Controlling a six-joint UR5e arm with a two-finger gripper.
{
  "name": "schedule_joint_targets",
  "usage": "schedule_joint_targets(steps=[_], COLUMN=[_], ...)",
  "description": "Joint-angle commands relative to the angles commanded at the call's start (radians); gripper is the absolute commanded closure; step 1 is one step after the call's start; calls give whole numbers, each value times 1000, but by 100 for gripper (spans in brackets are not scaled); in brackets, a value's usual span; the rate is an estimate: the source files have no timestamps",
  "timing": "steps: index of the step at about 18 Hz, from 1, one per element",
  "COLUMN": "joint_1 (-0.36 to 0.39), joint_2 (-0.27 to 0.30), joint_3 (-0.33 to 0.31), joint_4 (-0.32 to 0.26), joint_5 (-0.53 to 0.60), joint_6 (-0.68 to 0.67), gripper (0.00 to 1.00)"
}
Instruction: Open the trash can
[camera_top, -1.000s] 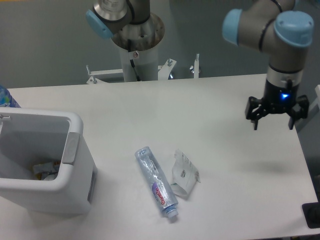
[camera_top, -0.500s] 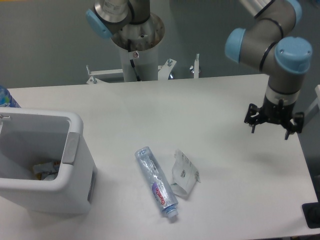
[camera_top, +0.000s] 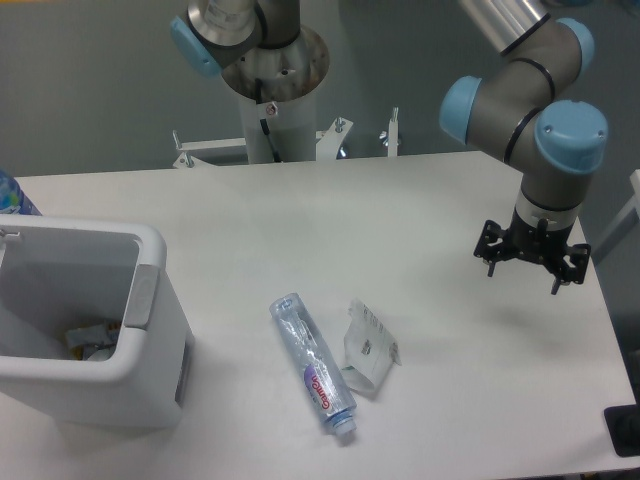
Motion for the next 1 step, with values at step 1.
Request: schedule_joint_targets(steps=[1], joint_1=[0], joint_2=[-2], joint_3=[0], joint_4=[0], joint_5=[0], joint_6=[0], gripper=[0])
